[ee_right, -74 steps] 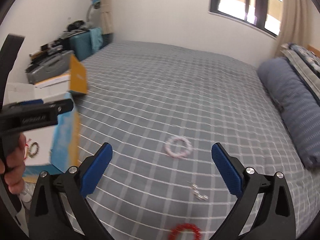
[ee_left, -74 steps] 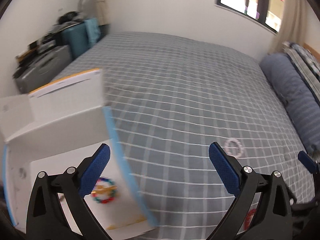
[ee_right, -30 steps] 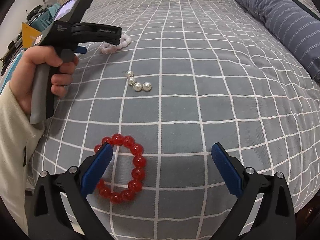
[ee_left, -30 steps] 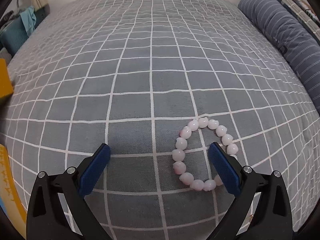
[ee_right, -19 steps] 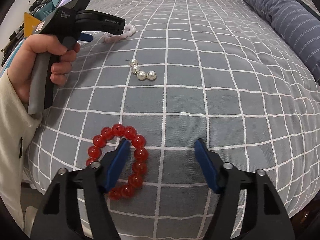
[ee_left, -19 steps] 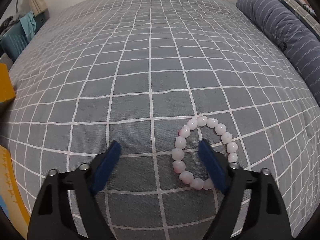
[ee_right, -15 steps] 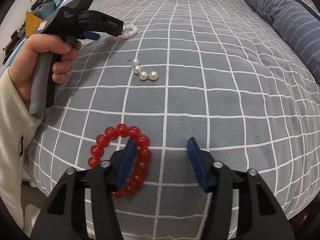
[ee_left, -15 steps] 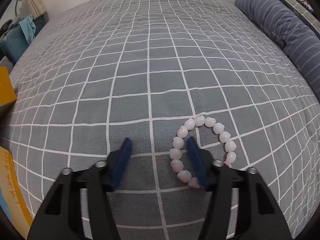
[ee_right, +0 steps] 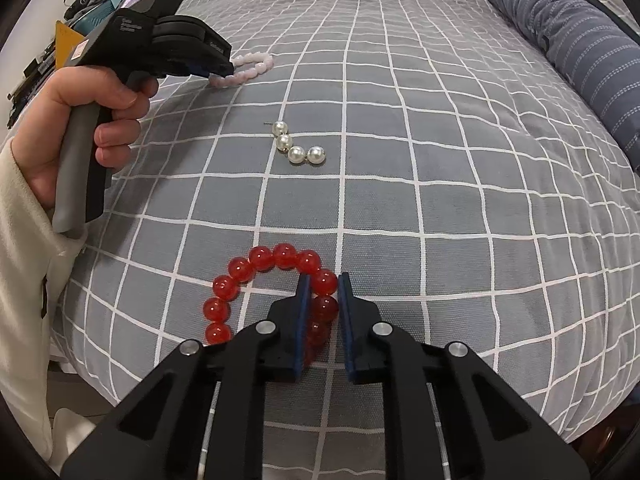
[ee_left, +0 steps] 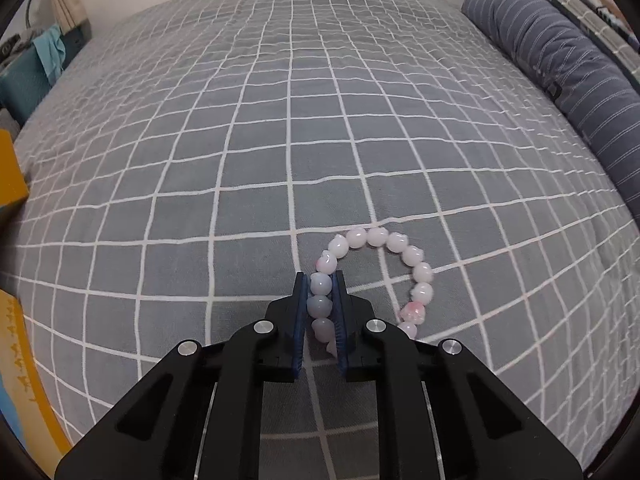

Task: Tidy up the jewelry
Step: 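Grasp the pink-white bead bracelet with left tool while right tool grasps red bead bracelet, then lift and carry both bead bracelets over the white box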

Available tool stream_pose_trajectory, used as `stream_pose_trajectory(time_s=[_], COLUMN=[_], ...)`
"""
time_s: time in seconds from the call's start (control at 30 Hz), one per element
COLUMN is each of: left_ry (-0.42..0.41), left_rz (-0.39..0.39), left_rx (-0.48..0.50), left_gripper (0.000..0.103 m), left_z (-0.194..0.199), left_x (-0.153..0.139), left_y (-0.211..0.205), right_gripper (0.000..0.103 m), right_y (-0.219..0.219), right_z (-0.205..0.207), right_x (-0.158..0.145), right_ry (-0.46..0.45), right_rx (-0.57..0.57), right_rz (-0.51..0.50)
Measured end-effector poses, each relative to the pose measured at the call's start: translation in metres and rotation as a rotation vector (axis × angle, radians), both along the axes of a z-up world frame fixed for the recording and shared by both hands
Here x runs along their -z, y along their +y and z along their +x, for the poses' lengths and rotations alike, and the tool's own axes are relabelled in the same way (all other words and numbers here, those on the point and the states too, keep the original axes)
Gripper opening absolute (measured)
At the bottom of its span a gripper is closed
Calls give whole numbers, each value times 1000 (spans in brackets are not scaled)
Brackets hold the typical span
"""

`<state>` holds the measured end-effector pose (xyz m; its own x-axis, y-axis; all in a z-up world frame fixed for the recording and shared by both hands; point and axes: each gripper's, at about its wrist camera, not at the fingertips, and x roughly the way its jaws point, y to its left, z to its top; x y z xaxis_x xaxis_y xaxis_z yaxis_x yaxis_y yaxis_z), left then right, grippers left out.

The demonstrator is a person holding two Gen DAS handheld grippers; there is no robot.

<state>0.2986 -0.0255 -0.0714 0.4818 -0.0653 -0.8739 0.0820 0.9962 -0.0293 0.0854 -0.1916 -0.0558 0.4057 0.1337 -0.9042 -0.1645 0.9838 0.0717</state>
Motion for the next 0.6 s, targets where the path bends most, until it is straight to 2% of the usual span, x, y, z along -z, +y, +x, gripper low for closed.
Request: stream_pose_trajectory(time_s=[0.3, 0.6], left_ry=[-17, -49], left_rz=[-26, -56], left_rx=[24, 44], left_gripper=[12, 12], left_z=[-9, -26], left_x=[-13, -37], left_y=[-3, -2], right_gripper=[13, 13], right_y=[0, 3], right_z=[1, 3], right_x=[-8, -22], right_ry=[-14, -49], right_rx=[0, -4], right_rz=[13, 25])
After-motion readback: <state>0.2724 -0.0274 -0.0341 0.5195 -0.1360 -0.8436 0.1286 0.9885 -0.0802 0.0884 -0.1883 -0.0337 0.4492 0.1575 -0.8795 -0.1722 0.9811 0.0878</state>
